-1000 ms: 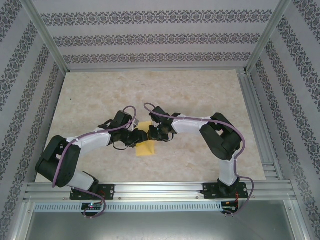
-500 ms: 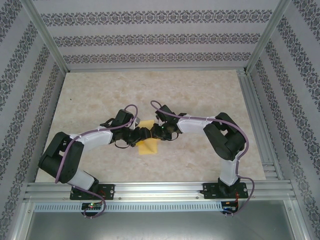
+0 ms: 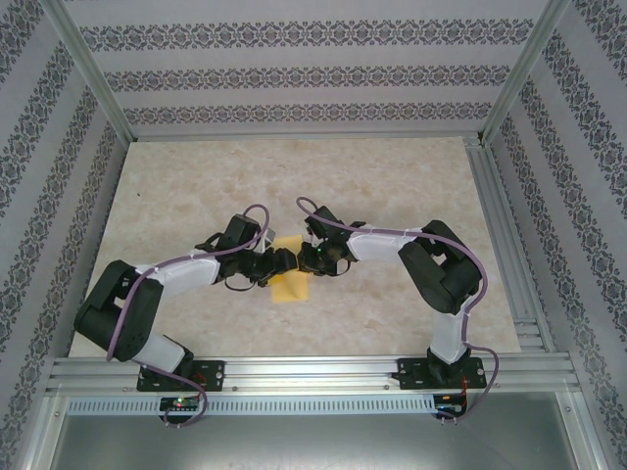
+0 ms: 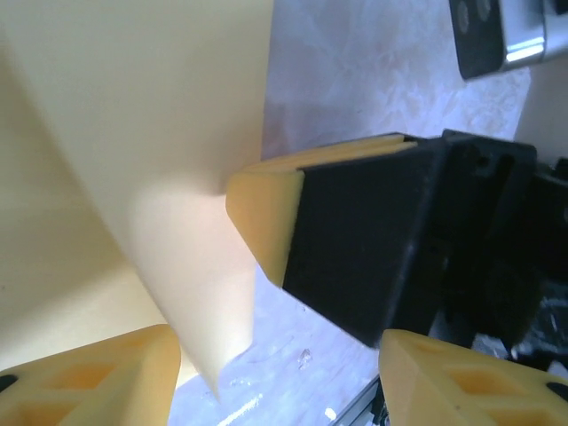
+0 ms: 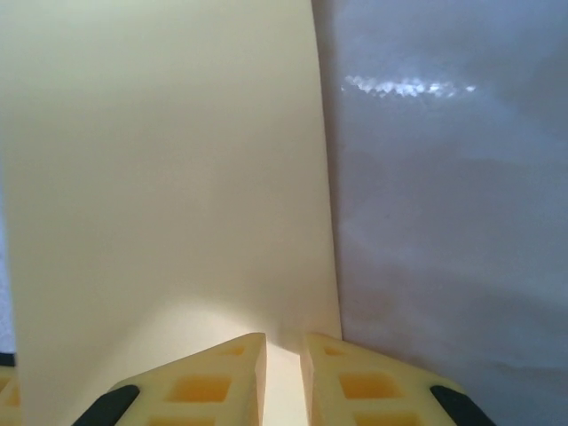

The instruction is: Fold a paper plane with a square sheet of paper (pick it up from the middle)

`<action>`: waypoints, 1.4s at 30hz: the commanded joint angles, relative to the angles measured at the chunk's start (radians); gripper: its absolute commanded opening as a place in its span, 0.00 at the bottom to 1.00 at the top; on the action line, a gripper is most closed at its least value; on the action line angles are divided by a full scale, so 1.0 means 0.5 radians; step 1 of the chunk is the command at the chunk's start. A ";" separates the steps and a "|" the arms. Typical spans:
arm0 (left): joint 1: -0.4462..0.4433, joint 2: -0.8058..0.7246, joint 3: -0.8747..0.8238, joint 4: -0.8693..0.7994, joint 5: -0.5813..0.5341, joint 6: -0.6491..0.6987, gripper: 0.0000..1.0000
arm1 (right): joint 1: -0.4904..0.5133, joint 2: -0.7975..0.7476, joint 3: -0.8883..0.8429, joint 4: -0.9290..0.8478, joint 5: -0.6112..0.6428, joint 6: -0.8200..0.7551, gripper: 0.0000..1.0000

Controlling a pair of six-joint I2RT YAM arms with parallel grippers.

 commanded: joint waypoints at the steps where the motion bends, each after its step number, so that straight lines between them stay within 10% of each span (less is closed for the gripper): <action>1: -0.045 -0.118 -0.064 0.032 0.067 -0.009 0.62 | 0.016 0.068 0.028 -0.113 0.090 -0.004 0.19; 42: -0.056 0.202 0.001 0.410 -0.090 -0.155 0.37 | -0.158 -0.322 -0.260 0.364 -0.238 0.255 0.27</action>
